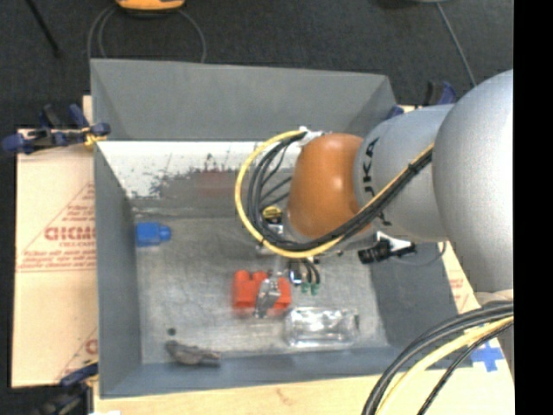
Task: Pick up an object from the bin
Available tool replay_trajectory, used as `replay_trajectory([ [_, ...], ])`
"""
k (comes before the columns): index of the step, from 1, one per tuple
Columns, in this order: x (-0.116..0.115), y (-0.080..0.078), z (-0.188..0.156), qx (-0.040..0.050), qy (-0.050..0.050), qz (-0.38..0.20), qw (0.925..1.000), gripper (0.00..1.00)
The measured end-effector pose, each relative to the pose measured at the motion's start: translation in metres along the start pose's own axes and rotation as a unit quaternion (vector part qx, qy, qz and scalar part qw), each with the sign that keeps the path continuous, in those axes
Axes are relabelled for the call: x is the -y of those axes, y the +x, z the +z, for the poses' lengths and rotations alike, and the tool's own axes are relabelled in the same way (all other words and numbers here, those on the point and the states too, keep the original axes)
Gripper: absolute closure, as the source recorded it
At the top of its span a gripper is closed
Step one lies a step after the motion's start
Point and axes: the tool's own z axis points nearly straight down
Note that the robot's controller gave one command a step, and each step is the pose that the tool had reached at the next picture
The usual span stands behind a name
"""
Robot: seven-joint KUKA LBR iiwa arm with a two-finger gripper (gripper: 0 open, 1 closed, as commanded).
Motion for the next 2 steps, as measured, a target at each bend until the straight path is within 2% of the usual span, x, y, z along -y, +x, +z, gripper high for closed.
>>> replay_trajectory([
  [1, 0.0071, -0.0065, 0.0294, 0.0013, -0.002, 0.042, 0.9991, 0.0],
  [2, 0.0062, -0.008, 0.0275, 0.0004, -0.001, 0.038, 0.9993, 0.0],
])
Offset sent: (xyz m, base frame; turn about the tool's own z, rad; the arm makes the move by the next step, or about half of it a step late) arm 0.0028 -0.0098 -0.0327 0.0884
